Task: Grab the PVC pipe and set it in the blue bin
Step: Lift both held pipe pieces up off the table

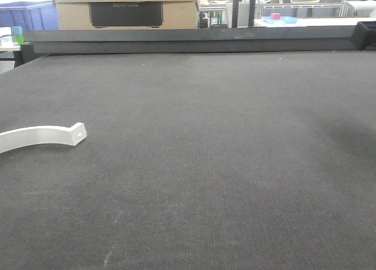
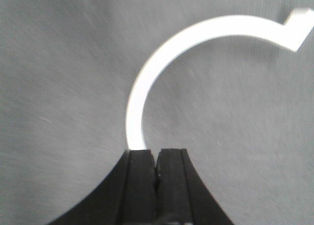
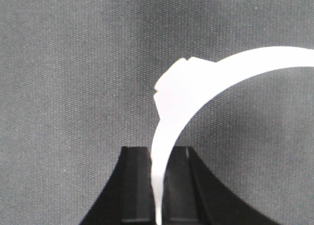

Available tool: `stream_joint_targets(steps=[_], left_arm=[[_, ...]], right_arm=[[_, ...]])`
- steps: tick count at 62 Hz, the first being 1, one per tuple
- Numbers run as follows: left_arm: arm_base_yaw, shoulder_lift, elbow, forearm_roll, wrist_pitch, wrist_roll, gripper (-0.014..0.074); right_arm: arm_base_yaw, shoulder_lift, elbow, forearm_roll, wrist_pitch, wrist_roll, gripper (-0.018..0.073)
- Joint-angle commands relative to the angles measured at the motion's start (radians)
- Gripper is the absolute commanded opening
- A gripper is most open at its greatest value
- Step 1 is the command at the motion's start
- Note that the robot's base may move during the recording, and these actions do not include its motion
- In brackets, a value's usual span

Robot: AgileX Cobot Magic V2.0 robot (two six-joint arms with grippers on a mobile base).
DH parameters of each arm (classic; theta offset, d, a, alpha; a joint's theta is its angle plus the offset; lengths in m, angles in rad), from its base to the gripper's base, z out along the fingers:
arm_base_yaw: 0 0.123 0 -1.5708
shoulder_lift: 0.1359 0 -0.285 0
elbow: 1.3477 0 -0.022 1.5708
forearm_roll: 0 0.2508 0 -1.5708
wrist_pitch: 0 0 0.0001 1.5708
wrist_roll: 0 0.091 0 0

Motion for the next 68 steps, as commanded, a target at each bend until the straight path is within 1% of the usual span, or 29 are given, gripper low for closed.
stream_joint_targets(steps=[1,6,13,18,24,34,37,40,43,47,51,53,56,64,68], left_arm=[[0.003,-0.003,0.039,-0.029,-0.055,0.009,-0.0111],[0.013,-0.003,0.059,-0.031,-0.083,0.009,-0.0111],[0.048,-0.001,0.062,-0.031,-0.085,0.009,-0.0111],[0.071,-0.001,0.062,-0.038,-0.089,0.042,-0.0111],[0.081,-0.001,0.062,-0.065,-0.087,0.116,-0.0111],[0.081,-0.001,0.063,-0.068,-0.087,0.126,-0.0106],[0.081,-0.001,0.064,-0.068,-0.087,0.125,-0.008],[0.081,-0.001,0.065,-0.068,-0.087,0.125,-0.0024],[0.081,-0.001,0.068,-0.054,-0.092,0.125,0.0038],[0.081,-0.001,0.071,-0.039,-0.093,0.125,0.0148],[0.082,-0.001,0.082,-0.031,-0.099,0.125,0.0228],[0.082,-0.001,0.088,-0.029,-0.106,0.125,0.0254],[0.082,-0.001,0.097,-0.031,-0.12,0.125,0.0277],[0.082,0.0,0.123,-0.037,-0.169,0.125,0.0277],[0.082,0.011,0.123,-0.037,-0.173,0.125,0.0277]], right_arm=[[0.0,-0.009,0.005,-0.01,-0.011,0.002,-0.0162],[0.0,-0.009,0.005,-0.01,-0.011,0.002,-0.0162],[0.0,-0.009,0.005,-0.01,-0.004,0.002,-0.0162],[0.0,-0.009,0.005,-0.01,-0.004,0.002,-0.0162],[0.0,-0.009,0.005,-0.01,-0.007,0.002,-0.0162],[0.0,-0.009,0.005,-0.01,-0.009,0.002,-0.0162],[0.0,-0.009,0.005,-0.01,-0.009,0.002,-0.0162],[0.0,-0.009,0.005,-0.01,-0.009,0.002,-0.0162],[0.0,-0.009,0.005,-0.01,-0.009,0.002,-0.0162],[0.0,-0.009,0.01,-0.01,-0.009,0.002,-0.0162],[0.0,-0.009,0.019,-0.01,-0.009,0.002,-0.0162],[0.0,-0.009,0.023,-0.01,-0.009,0.002,-0.0162],[0.0,-0.009,0.028,-0.01,-0.012,0.002,-0.0162],[0.0,-0.009,0.034,-0.01,-0.013,0.002,-0.0162],[0.0,-0.009,0.034,-0.01,-0.013,0.002,-0.0162]])
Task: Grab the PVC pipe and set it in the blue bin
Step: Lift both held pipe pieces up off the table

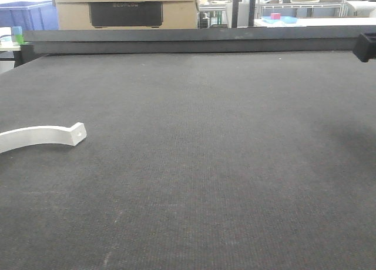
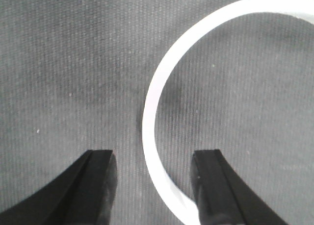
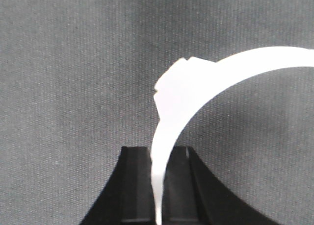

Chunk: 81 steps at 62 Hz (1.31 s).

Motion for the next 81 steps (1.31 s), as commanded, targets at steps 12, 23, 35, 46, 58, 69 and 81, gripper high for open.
stream_joint_targets(steps=[12,23,35,46,58,69,81], left_arm=[[0.007,0.104,0.004,-0.002,-0.024,0.003,0.0277],[0.007,0.172,0.004,-0.006,-0.022,0.003,0.0275],[0.007,0.176,0.004,-0.006,-0.02,0.003,0.0165],[0.007,0.174,0.002,-0.006,-0.014,0.003,-0.0106],[0.007,0.136,-0.053,-0.008,0.041,0.003,-0.0111],[0.004,0.012,-0.104,-0.025,0.057,0.003,-0.0111],[0.004,-0.177,-0.107,-0.029,0.021,0.003,-0.0111]], right_arm=[[0.0,-0.009,0.0,-0.006,-0.01,0.002,-0.0162],[0.0,-0.009,0.0,-0.004,0.003,0.002,-0.0162],[0.0,-0.009,0.0,-0.004,0.008,0.002,-0.0162],[0.0,-0.009,0.0,-0.004,0.001,0.002,-0.0162],[0.0,-0.012,-0.014,0.012,0.011,0.002,-0.0162],[0.0,-0.051,-0.083,0.025,0.087,0.002,-0.0162],[0.0,-0.124,-0.167,0.025,0.138,-0.017,-0.0162]])
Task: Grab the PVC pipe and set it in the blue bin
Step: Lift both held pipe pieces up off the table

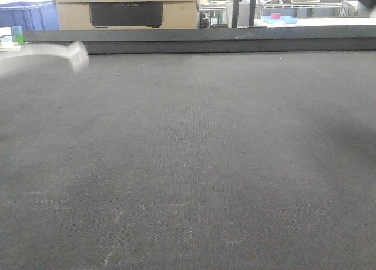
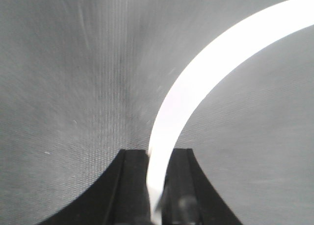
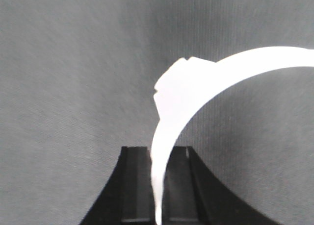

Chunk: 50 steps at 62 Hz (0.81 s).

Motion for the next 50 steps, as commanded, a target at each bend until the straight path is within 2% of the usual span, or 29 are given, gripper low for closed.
stream_joint_targets(steps=[1,7,11,19,32,42,50], left_arm=[[0.0,-0.096,-0.009,-0.008,-0.014,0.003,-0.0111],[0.0,-0.176,-0.01,0.011,-0.008,0.003,-0.0111],[0.0,-0.236,-0.01,0.011,-0.008,0.003,-0.0111],[0.0,-0.357,-0.01,0.007,-0.096,0.003,-0.0111],[0.0,-0.511,-0.01,0.007,-0.242,0.003,-0.0111],[0.0,-0.578,0.018,0.007,-0.39,0.003,-0.0111],[0.0,-0.597,0.057,0.007,-0.406,0.003,-0.0111]], right_arm=[[0.0,-0.049,-0.048,-0.003,0.027,-0.014,-0.0162],[0.0,-0.101,-0.102,-0.003,0.03,-0.026,-0.0162],[0.0,-0.142,-0.134,-0.003,-0.015,-0.046,-0.0162],[0.0,-0.223,-0.149,-0.003,-0.125,-0.09,-0.0162],[0.0,-0.32,-0.145,-0.033,-0.18,-0.133,-0.0162],[0.0,-0.425,-0.086,-0.058,-0.27,-0.153,-0.0162],[0.0,-0.561,0.054,-0.099,-0.442,-0.153,-0.0162]])
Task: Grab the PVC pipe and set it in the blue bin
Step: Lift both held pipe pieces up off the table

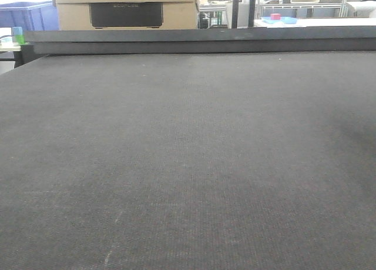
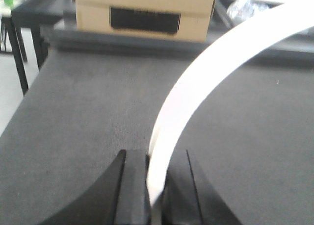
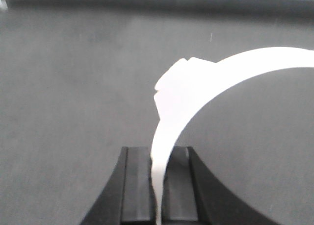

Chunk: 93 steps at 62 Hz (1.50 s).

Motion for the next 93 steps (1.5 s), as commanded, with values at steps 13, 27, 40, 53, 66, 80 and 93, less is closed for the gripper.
stream_joint_targets(steps=[13,27,40,53,66,80,93], left_arm=[[0.0,-0.014,0.073,0.022,-0.036,0.004,-0.0111],[0.0,-0.016,0.071,-0.004,-0.112,0.004,-0.0111],[0.0,-0.022,0.073,-0.031,-0.122,0.004,-0.0111],[0.0,-0.12,0.175,-0.031,-0.293,0.036,-0.0111],[0.0,-0.253,0.313,-0.017,-0.466,0.036,-0.0111],[0.0,-0.284,0.325,0.049,-0.471,0.036,-0.0111],[0.0,-0.284,0.325,0.049,-0.467,0.036,-0.0111]], right_arm=[[0.0,-0.234,0.242,-0.077,-0.375,-0.011,-0.0162],[0.0,-0.261,0.244,-0.077,-0.465,-0.011,-0.0162],[0.0,-0.261,0.244,-0.077,-0.439,-0.011,-0.0162],[0.0,-0.261,0.244,-0.075,-0.365,-0.011,-0.0162],[0.0,-0.261,0.244,-0.071,-0.317,-0.011,-0.0162],[0.0,-0.261,0.244,-0.065,-0.279,-0.011,-0.0162],[0.0,-0.261,0.244,-0.065,-0.261,-0.011,-0.0162]])
